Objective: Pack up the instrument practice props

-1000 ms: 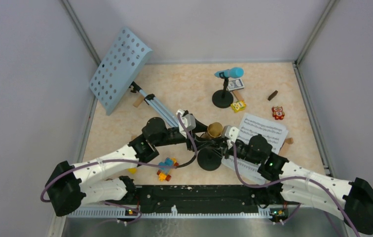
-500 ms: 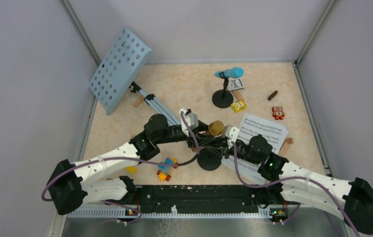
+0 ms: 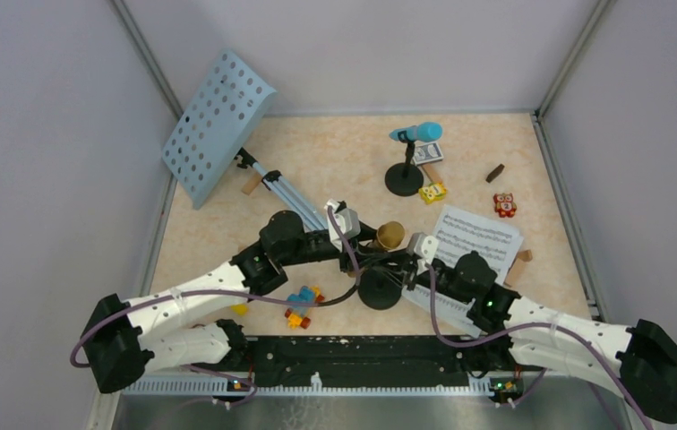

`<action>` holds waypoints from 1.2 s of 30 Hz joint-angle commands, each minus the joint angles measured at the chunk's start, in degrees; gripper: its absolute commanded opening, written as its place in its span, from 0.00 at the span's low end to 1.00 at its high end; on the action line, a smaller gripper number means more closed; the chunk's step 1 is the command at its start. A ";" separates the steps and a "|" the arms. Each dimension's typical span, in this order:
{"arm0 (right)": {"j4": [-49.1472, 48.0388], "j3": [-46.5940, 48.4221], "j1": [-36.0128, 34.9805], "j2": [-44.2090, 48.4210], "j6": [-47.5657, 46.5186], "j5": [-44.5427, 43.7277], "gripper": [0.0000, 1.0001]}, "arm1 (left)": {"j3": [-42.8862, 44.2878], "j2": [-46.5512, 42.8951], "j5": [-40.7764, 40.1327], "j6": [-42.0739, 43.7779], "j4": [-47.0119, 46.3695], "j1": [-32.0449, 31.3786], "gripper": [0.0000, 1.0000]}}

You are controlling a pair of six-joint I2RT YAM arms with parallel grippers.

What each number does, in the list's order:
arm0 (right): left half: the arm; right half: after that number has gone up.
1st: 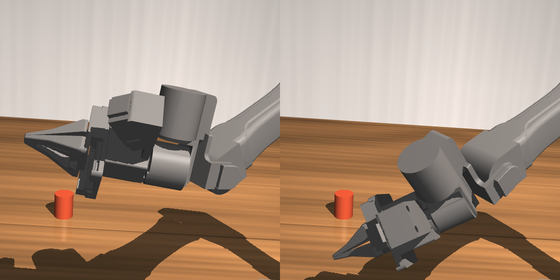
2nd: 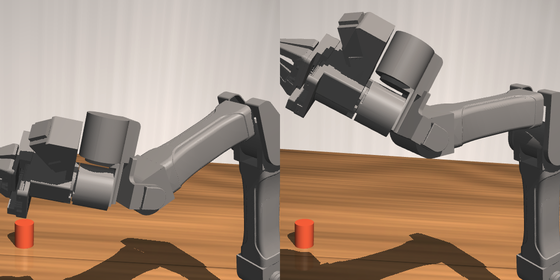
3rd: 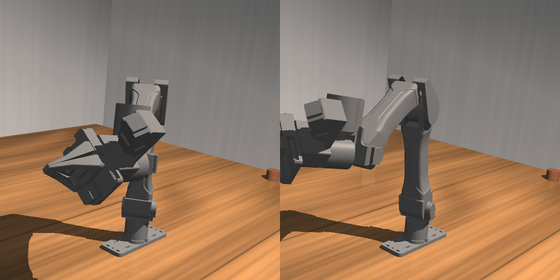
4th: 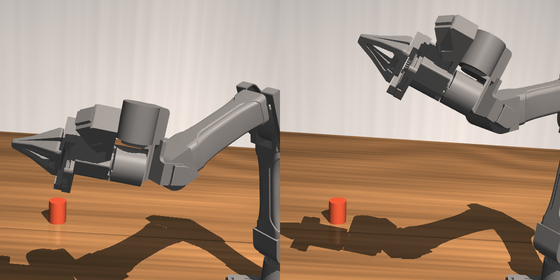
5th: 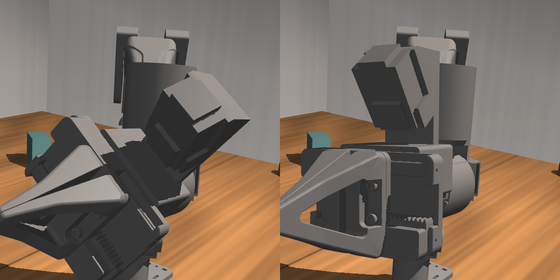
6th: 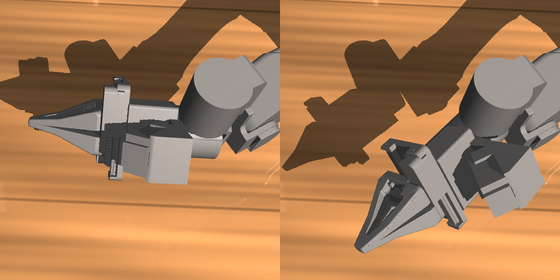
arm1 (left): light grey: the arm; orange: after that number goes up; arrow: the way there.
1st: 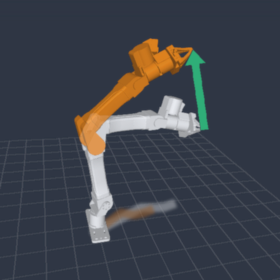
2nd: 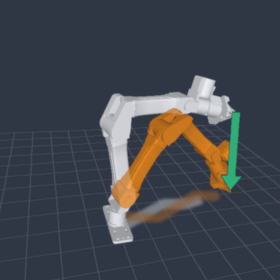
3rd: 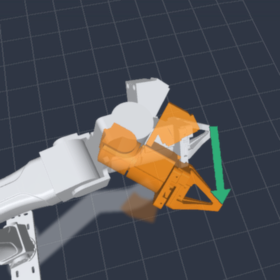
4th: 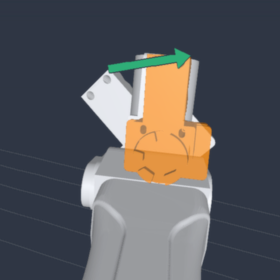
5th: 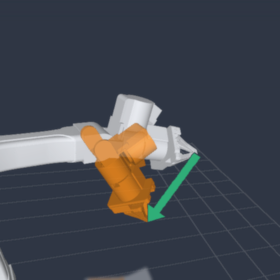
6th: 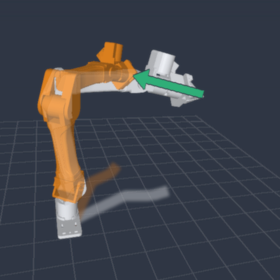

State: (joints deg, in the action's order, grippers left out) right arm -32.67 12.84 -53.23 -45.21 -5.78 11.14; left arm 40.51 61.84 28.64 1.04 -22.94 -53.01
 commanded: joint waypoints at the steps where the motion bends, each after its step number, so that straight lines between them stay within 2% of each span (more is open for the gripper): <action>1: 2.84 -1.51 -0.73 -2.58 0.29 -2.24 0.00 | 4.06 -4.26 -2.58 -0.82 -6.24 -0.07 0.00; 17: 4.73 -0.80 -0.91 -5.24 -0.54 -3.22 0.00 | 17.89 -0.52 -1.79 -0.21 -3.17 -0.08 0.00; 27: 4.91 -1.30 -1.00 -5.24 -0.74 -3.49 0.00 | 28.01 2.27 -2.41 3.65 -0.52 -0.08 0.00; 32: 4.47 -1.80 -1.02 -5.21 -0.33 -3.71 0.00 | 35.65 4.04 -4.91 6.19 4.08 -0.07 0.00; 36: 4.15 -1.95 -1.02 -5.33 0.07 -4.16 0.00 | 38.79 2.49 -11.81 8.88 6.96 -0.07 0.00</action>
State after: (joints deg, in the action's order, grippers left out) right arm -36.49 12.84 -53.52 -48.86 -5.34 7.35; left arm 75.44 67.07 23.97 5.65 -12.34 -53.30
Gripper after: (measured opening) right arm 0.222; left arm 0.447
